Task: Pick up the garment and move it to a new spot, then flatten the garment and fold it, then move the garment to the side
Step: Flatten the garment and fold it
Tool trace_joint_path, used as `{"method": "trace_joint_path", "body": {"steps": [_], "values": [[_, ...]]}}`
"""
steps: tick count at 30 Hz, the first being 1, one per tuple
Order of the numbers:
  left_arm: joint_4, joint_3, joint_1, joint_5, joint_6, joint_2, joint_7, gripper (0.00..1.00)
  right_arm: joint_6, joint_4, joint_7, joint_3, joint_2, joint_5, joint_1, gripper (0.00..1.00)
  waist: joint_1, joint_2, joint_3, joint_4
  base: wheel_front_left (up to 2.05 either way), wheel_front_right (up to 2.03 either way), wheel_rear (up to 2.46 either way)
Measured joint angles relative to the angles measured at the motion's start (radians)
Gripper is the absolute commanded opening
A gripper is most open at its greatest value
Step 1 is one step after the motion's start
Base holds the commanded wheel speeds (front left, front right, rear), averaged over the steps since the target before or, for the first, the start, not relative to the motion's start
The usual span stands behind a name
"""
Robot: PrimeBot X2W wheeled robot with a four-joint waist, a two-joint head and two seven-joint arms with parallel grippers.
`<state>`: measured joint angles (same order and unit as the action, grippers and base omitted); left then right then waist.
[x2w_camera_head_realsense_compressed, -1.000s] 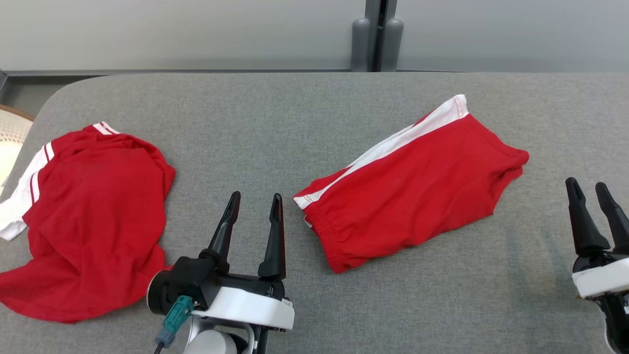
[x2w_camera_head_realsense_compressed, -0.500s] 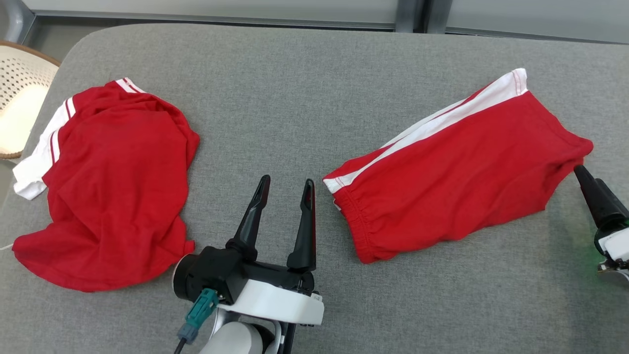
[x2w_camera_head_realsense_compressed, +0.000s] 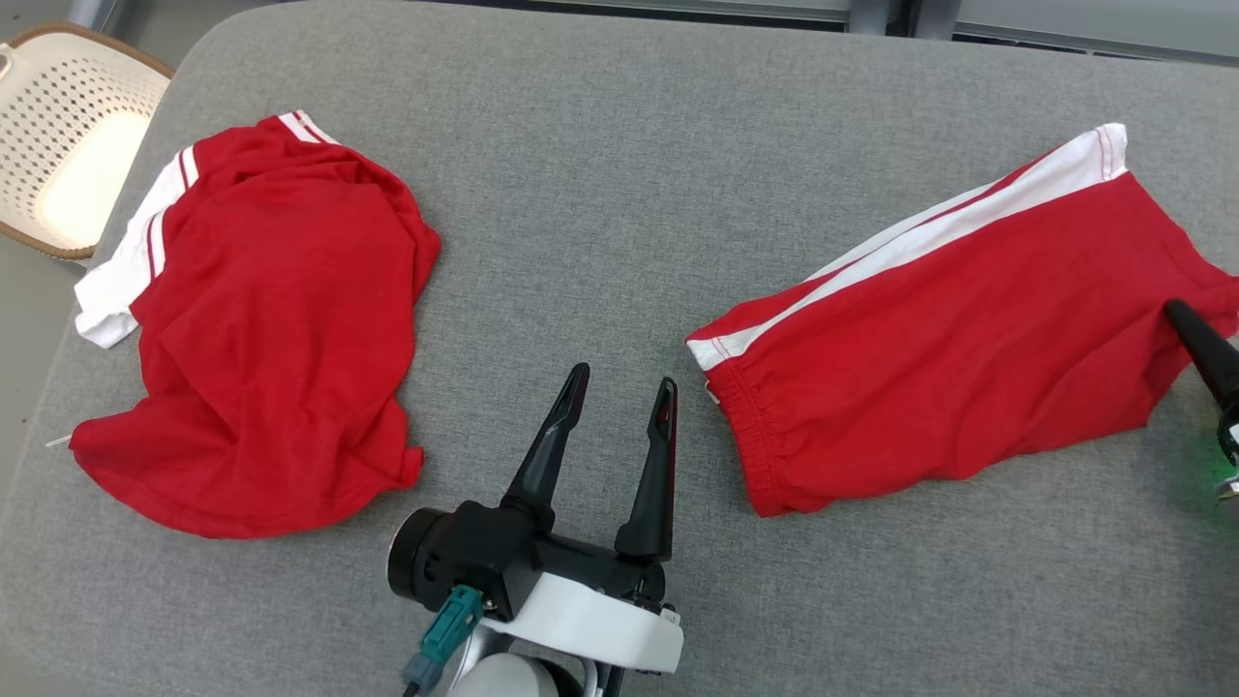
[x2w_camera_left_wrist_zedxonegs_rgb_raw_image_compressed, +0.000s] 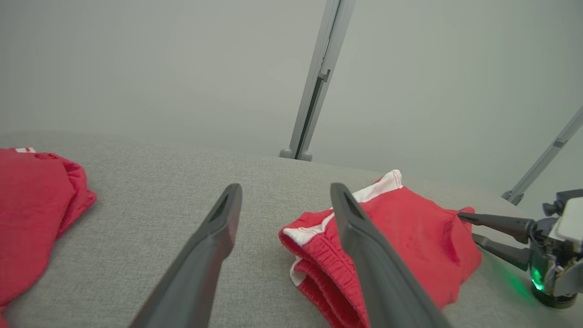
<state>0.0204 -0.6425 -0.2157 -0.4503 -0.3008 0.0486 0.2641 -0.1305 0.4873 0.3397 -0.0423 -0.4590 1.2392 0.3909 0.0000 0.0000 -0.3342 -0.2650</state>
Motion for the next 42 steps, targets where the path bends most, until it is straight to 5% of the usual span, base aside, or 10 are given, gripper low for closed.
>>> {"method": "trace_joint_path", "body": {"steps": [15,16,17,28,42], "values": [[0.028,-0.049,-0.019,0.002,-0.028,0.000,0.000,1.00,0.001,0.063,0.027,0.016,-0.019,-0.027,0.101,0.98,0.0000,0.0000,-0.041,-0.061,0.00,0.00,0.00],[0.030,-0.051,-0.020,0.002,-0.032,0.000,0.000,1.00,0.002,0.060,0.019,0.011,-0.021,-0.035,0.106,0.16,0.0000,0.0000,-0.042,-0.062,0.00,0.00,0.00],[0.031,-0.051,-0.021,0.002,-0.035,0.000,0.000,1.00,0.001,0.055,0.011,0.006,-0.021,-0.042,0.109,0.00,0.0000,0.0000,-0.041,-0.062,0.00,0.00,0.00],[0.001,-0.013,-0.024,0.002,-0.025,0.000,0.000,1.00,-0.002,0.055,-0.097,-0.002,0.013,-0.028,0.067,0.00,0.0000,0.0000,0.004,-0.019,0.00,0.00,0.00],[-0.072,0.056,-0.011,0.007,0.038,0.000,0.000,1.00,0.000,0.175,-0.410,0.094,0.037,-0.035,-0.106,0.00,0.0000,0.0000,0.117,0.099,0.00,0.00,0.00]]}}
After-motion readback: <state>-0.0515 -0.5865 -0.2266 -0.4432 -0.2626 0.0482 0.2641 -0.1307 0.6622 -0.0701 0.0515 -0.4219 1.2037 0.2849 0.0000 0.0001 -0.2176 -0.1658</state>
